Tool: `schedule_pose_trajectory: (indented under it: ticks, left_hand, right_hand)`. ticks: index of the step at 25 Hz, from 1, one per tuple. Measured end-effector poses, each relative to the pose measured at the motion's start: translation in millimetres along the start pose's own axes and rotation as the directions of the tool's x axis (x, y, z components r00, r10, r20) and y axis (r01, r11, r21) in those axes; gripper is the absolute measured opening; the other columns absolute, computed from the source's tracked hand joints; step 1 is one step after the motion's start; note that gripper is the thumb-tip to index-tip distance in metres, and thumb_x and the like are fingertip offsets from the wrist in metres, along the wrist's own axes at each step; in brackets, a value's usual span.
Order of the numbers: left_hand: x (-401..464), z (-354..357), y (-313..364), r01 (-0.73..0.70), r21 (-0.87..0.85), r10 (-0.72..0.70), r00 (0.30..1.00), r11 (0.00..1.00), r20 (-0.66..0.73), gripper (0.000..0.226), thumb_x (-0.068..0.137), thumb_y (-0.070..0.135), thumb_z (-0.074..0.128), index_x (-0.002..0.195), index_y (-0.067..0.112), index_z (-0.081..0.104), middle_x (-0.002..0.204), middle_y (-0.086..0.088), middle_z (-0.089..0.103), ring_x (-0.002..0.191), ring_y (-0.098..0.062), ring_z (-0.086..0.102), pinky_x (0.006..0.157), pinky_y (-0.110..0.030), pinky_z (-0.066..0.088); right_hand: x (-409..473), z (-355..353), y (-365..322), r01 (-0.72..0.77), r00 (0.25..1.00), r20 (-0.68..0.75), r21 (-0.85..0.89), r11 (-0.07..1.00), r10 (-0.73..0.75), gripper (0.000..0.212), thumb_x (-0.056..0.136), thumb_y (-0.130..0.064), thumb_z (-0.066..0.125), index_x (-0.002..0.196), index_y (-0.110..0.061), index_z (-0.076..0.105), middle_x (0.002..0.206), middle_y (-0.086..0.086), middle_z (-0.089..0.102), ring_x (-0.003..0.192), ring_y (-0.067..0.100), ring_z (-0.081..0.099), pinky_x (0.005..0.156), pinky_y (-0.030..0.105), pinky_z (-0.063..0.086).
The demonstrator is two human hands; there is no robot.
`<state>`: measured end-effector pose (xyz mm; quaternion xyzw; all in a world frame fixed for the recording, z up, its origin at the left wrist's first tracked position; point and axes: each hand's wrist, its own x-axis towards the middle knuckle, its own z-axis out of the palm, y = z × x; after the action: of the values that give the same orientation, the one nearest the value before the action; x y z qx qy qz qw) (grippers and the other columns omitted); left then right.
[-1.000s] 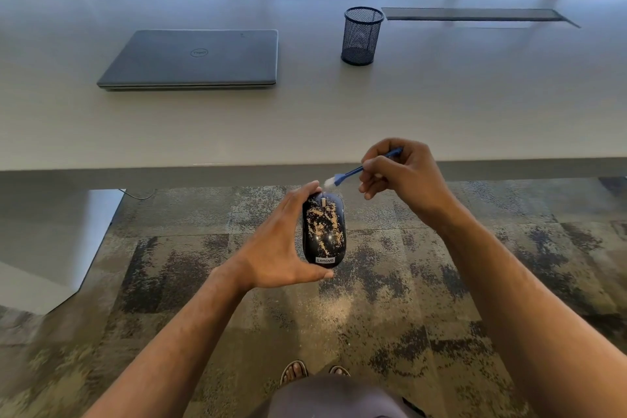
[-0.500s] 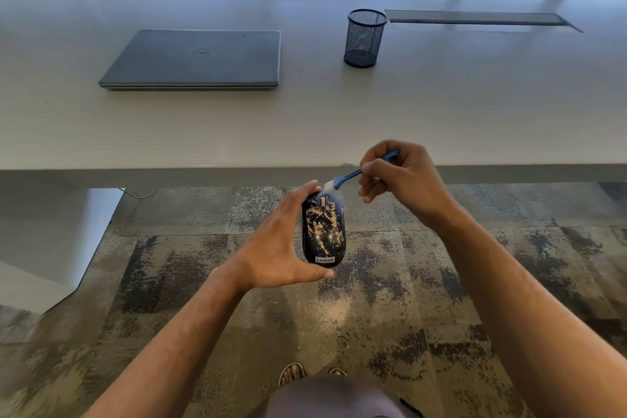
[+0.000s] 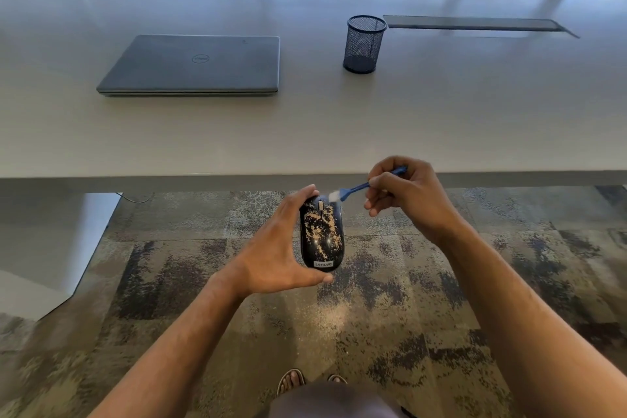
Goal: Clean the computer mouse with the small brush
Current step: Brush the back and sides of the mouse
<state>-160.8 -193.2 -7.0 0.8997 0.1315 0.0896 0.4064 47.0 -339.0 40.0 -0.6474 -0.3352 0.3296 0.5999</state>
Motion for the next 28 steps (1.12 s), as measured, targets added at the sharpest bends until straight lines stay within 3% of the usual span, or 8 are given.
schedule_pose_trajectory:
  ticks: [3,7,9,13,16,22,28]
  left_hand:
    - [-2,-4,0,0.015,0.025,-0.014,1.000,1.000,-0.017,0.126,0.059,0.046,0.093,0.154,0.030,0.012,0.141,0.021,0.025,0.132,-0.006,0.034,0.108,-0.031,0.025]
    - [0,-6,1,0.029,0.028,-0.029,1.000,0.999,-0.006,0.127,0.059,0.043,0.094,0.155,0.028,0.012,0.147,0.012,0.029,0.131,-0.007,0.033,0.108,-0.031,0.022]
    - [1,-7,1,0.024,0.021,-0.025,1.000,0.999,0.003,0.127,0.059,0.041,0.094,0.155,0.028,0.012,0.149,0.009,0.030,0.131,-0.006,0.032,0.108,-0.026,0.021]
    - [0,-8,-3,0.015,0.016,-0.015,1.000,1.000,0.003,0.127,0.059,0.041,0.095,0.155,0.029,0.012,0.140,0.020,0.026,0.129,0.000,0.030,0.097,-0.007,0.018]
    - [-1,-9,-5,0.015,0.010,-0.015,1.000,1.000,0.005,0.127,0.059,0.043,0.094,0.155,0.028,0.012,0.140,0.021,0.026,0.125,0.009,0.028,0.095,-0.003,0.018]
    - [2,-11,-5,0.004,0.010,-0.004,1.000,1.000,0.019,0.127,0.059,0.044,0.094,0.154,0.033,0.009,0.140,0.021,0.026,0.123,0.015,0.027,0.093,0.002,0.019]
    - [-2,-10,-9,0.018,0.019,-0.018,1.000,1.000,0.011,0.128,0.059,0.044,0.094,0.154,0.032,0.009,0.142,0.022,0.025,0.124,0.014,0.026,0.095,-0.002,0.017]
  right_hand:
    - [-7,-10,2,-0.036,0.999,-0.039,0.027,0.999,0.037,0.010,0.095,0.004,0.055,0.089,0.001,0.063,0.072,0.012,0.070,0.064,0.030,0.068,0.059,0.031,0.059]
    - [1,-9,-1,-0.001,0.997,-0.074,0.090,0.996,0.008,0.009,0.095,0.003,0.055,0.093,0.000,0.063,0.074,0.013,0.070,0.065,0.029,0.069,0.060,0.031,0.059]
    - [3,-1,0,0.002,0.999,-0.040,0.082,0.997,0.001,0.008,0.095,0.003,0.056,0.094,0.000,0.063,0.074,0.014,0.070,0.065,0.029,0.069,0.061,0.031,0.059]
    - [0,-3,4,-0.031,0.999,-0.026,0.005,0.999,0.031,0.006,0.095,0.002,0.057,0.092,0.001,0.063,0.072,0.013,0.071,0.063,0.029,0.069,0.059,0.031,0.059]
    - [6,-6,-3,-0.017,0.998,-0.063,0.011,1.000,0.018,0.007,0.096,0.001,0.057,0.094,0.001,0.063,0.073,0.013,0.071,0.064,0.029,0.069,0.061,0.032,0.059]
    - [13,19,-4,0.000,1.000,0.030,-0.003,1.000,0.000,0.006,0.094,0.003,0.058,0.092,0.002,0.063,0.071,0.014,0.071,0.062,0.029,0.069,0.060,0.033,0.060]
    - [8,0,-6,-0.021,0.998,-0.052,-0.019,1.000,0.020,0.007,0.095,0.002,0.058,0.092,0.002,0.064,0.071,0.014,0.071,0.063,0.030,0.069,0.060,0.033,0.059]
